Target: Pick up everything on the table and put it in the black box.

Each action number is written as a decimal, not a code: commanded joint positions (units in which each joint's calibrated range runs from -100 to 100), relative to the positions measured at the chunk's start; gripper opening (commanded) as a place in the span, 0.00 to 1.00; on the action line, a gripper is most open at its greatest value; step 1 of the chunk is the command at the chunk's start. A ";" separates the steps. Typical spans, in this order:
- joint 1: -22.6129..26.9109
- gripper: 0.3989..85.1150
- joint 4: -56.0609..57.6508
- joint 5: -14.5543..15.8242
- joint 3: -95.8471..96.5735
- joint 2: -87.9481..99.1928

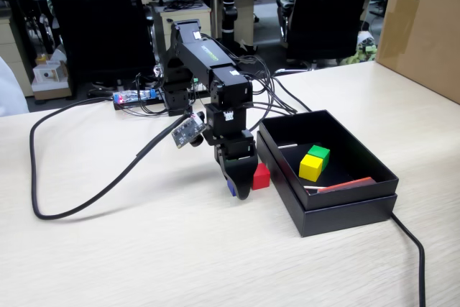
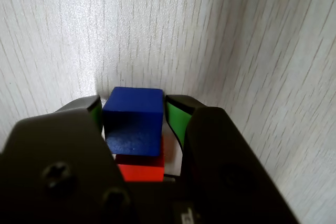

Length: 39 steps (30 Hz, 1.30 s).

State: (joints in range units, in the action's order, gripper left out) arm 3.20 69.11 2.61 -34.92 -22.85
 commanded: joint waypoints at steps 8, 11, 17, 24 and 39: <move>-0.59 0.19 0.05 -0.68 -4.70 8.68; -0.93 0.19 -0.03 -1.66 -4.43 14.87; 1.37 0.10 0.05 -2.93 -9.06 25.89; 9.47 0.11 -0.03 -2.74 -15.86 23.82; 14.65 0.11 0.05 -1.17 -16.40 8.56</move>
State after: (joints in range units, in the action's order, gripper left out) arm 17.56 69.18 1.49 -47.88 -14.69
